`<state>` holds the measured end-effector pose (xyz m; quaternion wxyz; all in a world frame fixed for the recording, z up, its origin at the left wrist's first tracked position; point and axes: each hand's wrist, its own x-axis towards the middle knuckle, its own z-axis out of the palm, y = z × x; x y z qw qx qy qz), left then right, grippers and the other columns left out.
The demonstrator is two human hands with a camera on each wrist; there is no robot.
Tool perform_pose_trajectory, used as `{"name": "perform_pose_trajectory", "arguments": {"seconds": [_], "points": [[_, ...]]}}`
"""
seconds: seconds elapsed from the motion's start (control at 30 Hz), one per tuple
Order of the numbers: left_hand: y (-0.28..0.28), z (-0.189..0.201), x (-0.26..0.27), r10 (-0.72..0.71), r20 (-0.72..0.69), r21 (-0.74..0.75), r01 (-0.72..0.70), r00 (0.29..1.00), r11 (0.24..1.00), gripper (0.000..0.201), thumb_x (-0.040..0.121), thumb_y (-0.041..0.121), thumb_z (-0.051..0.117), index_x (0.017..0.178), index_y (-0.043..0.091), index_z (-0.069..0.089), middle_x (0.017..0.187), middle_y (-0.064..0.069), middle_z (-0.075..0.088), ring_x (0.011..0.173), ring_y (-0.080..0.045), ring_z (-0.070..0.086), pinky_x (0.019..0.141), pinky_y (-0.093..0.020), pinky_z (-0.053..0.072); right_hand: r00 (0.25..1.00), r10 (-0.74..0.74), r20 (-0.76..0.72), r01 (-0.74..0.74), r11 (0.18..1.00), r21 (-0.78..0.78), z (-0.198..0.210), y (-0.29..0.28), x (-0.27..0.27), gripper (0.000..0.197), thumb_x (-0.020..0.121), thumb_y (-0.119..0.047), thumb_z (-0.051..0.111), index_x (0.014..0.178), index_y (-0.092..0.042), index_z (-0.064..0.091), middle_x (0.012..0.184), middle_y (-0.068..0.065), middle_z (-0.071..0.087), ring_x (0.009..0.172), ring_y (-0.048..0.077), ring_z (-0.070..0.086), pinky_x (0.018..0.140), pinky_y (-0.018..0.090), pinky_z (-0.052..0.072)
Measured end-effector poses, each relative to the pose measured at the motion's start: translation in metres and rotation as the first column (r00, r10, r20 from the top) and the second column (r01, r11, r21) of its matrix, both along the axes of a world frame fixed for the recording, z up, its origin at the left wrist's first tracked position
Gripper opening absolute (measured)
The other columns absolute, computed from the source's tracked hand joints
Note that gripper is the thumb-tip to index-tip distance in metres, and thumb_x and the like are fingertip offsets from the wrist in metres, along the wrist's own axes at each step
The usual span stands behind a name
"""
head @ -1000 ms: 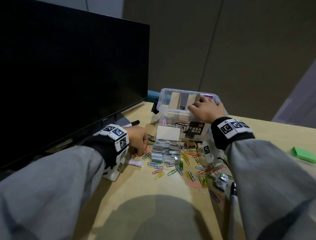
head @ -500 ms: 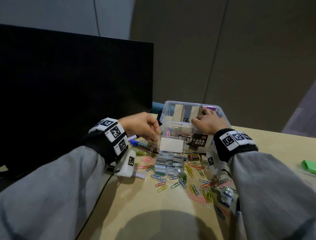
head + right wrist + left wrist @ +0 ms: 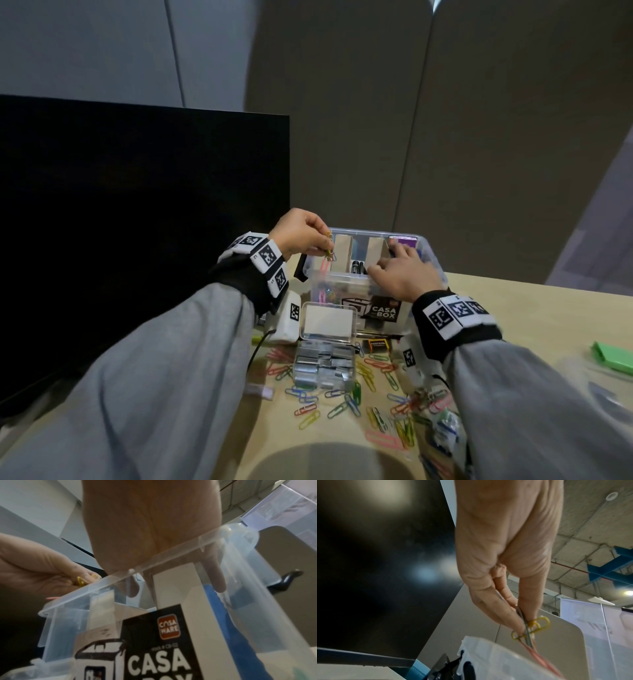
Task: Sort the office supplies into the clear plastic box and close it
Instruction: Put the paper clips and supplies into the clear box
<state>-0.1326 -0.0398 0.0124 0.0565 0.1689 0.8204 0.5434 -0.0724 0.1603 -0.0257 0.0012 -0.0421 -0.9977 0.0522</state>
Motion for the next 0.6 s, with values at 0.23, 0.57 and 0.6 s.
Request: {"name": "perform_pose_trajectory", "arguments": {"seconds": [0.23, 0.57, 0.6], "points": [[0.011, -0.018, -0.015, 0.168, -0.100, -0.157, -0.183, 0.981, 0.971, 0.011, 0.079, -0.003, 0.074, 0.076, 0.004, 0.066, 0.087, -0.013, 0.071, 0.083, -0.021, 0.073, 0.074, -0.033, 0.061, 1.000, -0.009, 0.000, 0.009, 1.000, -0.016, 0.000, -0.002, 0.001, 0.052, 0.098, -0.050, 0.028, 0.139, -0.029, 0.052, 0.163, 0.003, 0.003, 0.149, 0.025, 0.006, 0.118, 0.056, 0.013], [-0.009, -0.009, 0.015, 0.115, -0.233, -0.190, -0.161, 0.966, 0.969, 0.018, 0.080, 0.019, 0.079, 0.091, 0.008, 0.071, 0.087, -0.005, 0.070, 0.081, -0.015, 0.069, 0.075, -0.029, 0.060, 1.000, -0.016, 0.013, 0.016, 1.000, -0.016, 0.002, -0.003, 0.002, 0.052, 0.098, -0.047, 0.029, 0.137, -0.025, 0.054, 0.163, 0.002, 0.004, 0.148, 0.026, 0.006, 0.116, 0.056, 0.017], [-0.017, -0.010, 0.021, 0.144, -0.225, -0.167, -0.184, 0.964, 0.969, 0.015, 0.082, 0.019, 0.077, 0.088, 0.008, 0.069, 0.085, -0.004, 0.069, 0.078, -0.014, 0.069, 0.071, -0.027, 0.060, 1.000, -0.018, 0.019, 0.019, 1.000, -0.016, 0.002, -0.003, 0.002, 0.052, 0.098, -0.047, 0.029, 0.138, -0.025, 0.054, 0.163, 0.002, 0.004, 0.148, 0.026, 0.006, 0.116, 0.056, 0.019]]}}
